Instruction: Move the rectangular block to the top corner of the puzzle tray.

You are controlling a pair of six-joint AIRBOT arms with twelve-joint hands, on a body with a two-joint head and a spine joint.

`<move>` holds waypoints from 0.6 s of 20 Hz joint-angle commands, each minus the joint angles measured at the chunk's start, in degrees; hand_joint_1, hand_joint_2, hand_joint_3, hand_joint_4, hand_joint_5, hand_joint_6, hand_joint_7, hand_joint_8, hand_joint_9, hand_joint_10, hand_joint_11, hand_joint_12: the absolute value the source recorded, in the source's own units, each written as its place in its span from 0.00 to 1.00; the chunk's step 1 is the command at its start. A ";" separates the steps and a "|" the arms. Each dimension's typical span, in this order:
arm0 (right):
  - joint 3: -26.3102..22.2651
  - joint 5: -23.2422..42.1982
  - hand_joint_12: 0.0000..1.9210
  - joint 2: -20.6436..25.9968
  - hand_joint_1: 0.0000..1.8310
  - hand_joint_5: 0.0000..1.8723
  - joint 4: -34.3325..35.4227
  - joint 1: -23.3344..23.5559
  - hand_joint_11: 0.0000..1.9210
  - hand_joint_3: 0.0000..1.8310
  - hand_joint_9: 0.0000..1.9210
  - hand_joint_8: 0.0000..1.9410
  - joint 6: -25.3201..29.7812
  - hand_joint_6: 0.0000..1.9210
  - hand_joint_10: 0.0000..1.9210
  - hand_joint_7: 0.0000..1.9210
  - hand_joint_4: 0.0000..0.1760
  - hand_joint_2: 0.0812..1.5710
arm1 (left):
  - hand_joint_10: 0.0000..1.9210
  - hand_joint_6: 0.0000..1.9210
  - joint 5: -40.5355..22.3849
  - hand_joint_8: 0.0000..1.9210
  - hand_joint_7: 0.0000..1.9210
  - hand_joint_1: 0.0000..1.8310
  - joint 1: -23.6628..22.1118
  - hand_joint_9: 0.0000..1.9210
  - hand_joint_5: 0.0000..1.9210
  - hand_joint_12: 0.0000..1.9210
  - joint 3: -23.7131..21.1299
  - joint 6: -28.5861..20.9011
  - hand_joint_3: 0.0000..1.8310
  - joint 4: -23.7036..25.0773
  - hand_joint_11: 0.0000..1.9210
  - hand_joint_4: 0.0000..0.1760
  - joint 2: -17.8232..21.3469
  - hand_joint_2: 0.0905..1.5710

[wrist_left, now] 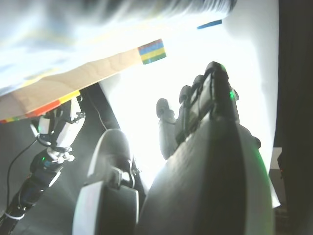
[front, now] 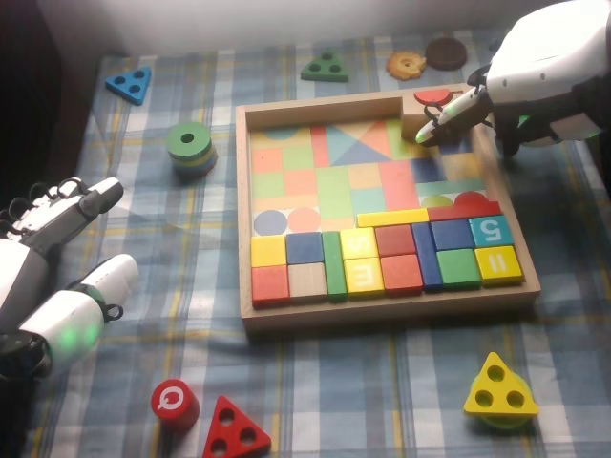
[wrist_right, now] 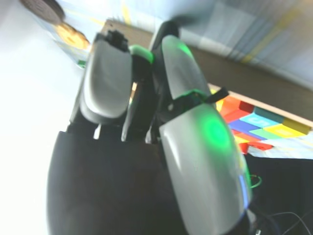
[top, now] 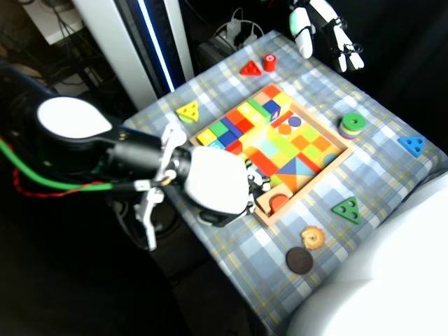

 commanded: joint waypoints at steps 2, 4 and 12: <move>0.11 -1.46 1.00 0.51 0.79 0.18 2.26 0.89 0.81 0.00 0.78 1.00 -0.46 0.00 1.00 0.69 0.14 0.78 | 0.00 0.00 -6.58 0.00 0.07 0.29 -0.33 0.02 0.19 0.00 -0.03 -0.35 0.00 2.16 0.00 0.41 0.18 0.86; 0.11 -1.54 1.00 0.76 0.78 0.17 2.32 1.03 0.79 0.00 0.76 1.00 -0.46 0.00 1.00 0.66 0.25 0.78 | 0.00 0.00 -6.57 0.00 0.07 0.28 -0.33 0.02 0.19 0.00 -0.03 -0.35 0.00 2.15 0.00 0.40 0.15 0.86; -0.36 -1.58 1.00 1.71 0.83 0.17 2.32 2.44 0.81 0.00 0.77 1.00 -0.48 0.00 1.00 0.67 0.02 0.77 | 0.00 0.00 -6.53 0.00 0.07 0.27 -0.33 0.02 0.19 0.00 -0.02 -0.35 0.00 2.13 0.00 0.48 0.13 0.86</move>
